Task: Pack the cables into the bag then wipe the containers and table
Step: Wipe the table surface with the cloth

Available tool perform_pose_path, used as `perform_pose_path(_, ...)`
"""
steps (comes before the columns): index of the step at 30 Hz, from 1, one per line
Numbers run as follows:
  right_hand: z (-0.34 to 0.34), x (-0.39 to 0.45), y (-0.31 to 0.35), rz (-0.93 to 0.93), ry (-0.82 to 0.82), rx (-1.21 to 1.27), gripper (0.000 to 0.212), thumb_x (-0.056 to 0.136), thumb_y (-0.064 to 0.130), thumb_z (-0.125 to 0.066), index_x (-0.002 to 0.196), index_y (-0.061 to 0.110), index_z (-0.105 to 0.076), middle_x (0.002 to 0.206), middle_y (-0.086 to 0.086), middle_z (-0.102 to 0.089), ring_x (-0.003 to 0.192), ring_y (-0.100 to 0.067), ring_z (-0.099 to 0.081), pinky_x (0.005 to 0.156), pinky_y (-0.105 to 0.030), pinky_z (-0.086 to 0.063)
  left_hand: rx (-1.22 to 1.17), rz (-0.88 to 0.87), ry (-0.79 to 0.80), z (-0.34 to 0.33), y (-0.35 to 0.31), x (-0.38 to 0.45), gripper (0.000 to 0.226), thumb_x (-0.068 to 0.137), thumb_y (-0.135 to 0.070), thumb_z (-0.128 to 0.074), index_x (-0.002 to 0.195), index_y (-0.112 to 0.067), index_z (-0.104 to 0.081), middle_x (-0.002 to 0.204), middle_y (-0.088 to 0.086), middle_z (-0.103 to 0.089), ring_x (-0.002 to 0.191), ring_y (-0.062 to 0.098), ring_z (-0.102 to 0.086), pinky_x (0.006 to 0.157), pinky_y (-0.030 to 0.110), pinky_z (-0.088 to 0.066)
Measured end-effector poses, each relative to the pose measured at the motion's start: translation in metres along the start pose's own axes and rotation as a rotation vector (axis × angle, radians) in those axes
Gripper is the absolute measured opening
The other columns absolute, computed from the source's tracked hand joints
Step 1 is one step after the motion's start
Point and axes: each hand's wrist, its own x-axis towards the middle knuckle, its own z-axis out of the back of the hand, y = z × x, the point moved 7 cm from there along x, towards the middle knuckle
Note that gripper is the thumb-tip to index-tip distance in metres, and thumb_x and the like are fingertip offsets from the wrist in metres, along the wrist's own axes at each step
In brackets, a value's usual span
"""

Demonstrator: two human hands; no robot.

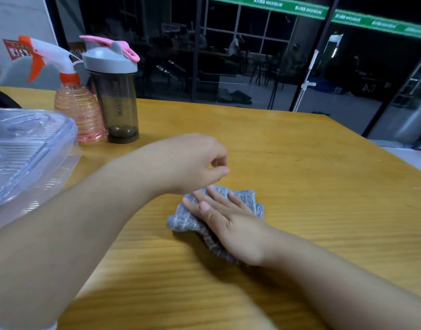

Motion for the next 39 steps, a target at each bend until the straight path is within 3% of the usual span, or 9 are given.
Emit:
perform_pose_path(6, -0.015, -0.017, 0.008, 0.046, -0.030, -0.218, 0.052, 0.100, 0.047, -0.020, 0.148, 0.044, 0.000, 0.156, 0.018, 0.016, 0.141, -0.004, 0.024, 0.116, -0.034, 0.016, -0.017, -0.036, 0.000, -0.008, -0.001, 0.001, 0.024, 0.094, -0.037, -0.043, 0.112, -0.029, -0.056, 0.117, -0.011, -0.053, 0.106, 0.010, -0.051, 0.094, 0.033, -0.040)
perform_pose_path(11, 0.005, -0.027, -0.036, -0.051, -0.056, -0.261, 0.053, 0.099, 0.051, -0.021, 0.147, 0.047, 0.000, 0.156, 0.022, 0.014, 0.141, -0.001, 0.021, 0.116, -0.031, 0.014, 0.088, 0.189, 0.166, -0.026, 0.028, -0.001, 0.040, 0.092, -0.044, -0.046, 0.130, -0.031, -0.044, 0.135, -0.005, -0.045, 0.119, 0.014, -0.046, 0.099, 0.029, -0.036)
perform_pose_path(16, 0.043, -0.030, -0.120, -0.281, -0.108, -0.237, 0.050, 0.100, 0.049, -0.017, 0.146, 0.047, 0.002, 0.156, 0.022, 0.012, 0.142, 0.001, 0.018, 0.115, -0.029, 0.009, 0.044, 0.231, 0.300, -0.046, 0.032, -0.002, 0.042, 0.092, -0.049, -0.044, 0.131, -0.033, -0.043, 0.131, -0.008, -0.046, 0.116, 0.014, -0.046, 0.093, 0.027, -0.038)
perform_pose_path(22, 0.069, 0.002, -0.165, -0.413, -0.151, -0.227, 0.054, 0.100, 0.049, -0.014, 0.150, 0.037, 0.003, 0.158, 0.014, 0.014, 0.144, -0.007, 0.015, 0.117, -0.034, 0.006, 0.076, 0.196, 0.234, -0.044, 0.034, 0.002, 0.033, 0.094, -0.046, -0.041, 0.123, -0.034, -0.052, 0.118, -0.007, -0.059, 0.107, 0.014, -0.050, 0.079, 0.023, -0.036)
perform_pose_path(28, 0.083, 0.053, -0.170, -0.491, -0.202, -0.234, 0.062, 0.100, 0.048, -0.016, 0.152, 0.019, 0.001, 0.159, 0.001, 0.013, 0.146, -0.014, 0.012, 0.119, -0.038, 0.003, 0.049, 0.166, 0.124, -0.043, 0.035, 0.008, 0.030, 0.099, -0.032, -0.033, 0.115, -0.029, -0.058, 0.111, -0.005, -0.064, 0.106, 0.016, -0.054, 0.082, 0.025, -0.041)
perform_pose_path(34, 0.089, 0.095, -0.161, -0.477, -0.190, -0.251, 0.060, 0.101, 0.046, -0.015, 0.153, 0.018, -0.003, 0.160, 0.000, 0.007, 0.147, -0.018, 0.009, 0.119, -0.042, 0.000, 0.030, 0.191, 0.118, -0.049, 0.038, 0.008, 0.030, 0.097, -0.034, -0.034, 0.112, -0.030, -0.059, 0.106, -0.002, -0.064, 0.101, 0.018, -0.055, 0.086, 0.031, -0.046)
perform_pose_path(39, 0.090, 0.130, -0.147, -0.437, -0.190, -0.254, 0.058, 0.101, 0.041, -0.015, 0.152, 0.016, -0.007, 0.161, 0.001, 0.003, 0.147, -0.018, 0.008, 0.118, -0.044, -0.001, 0.006, 0.191, 0.102, -0.045, 0.044, 0.012, 0.029, 0.097, -0.033, -0.037, 0.115, -0.032, -0.059, 0.111, -0.008, -0.064, 0.110, 0.015, -0.049, 0.084, 0.024, -0.038)
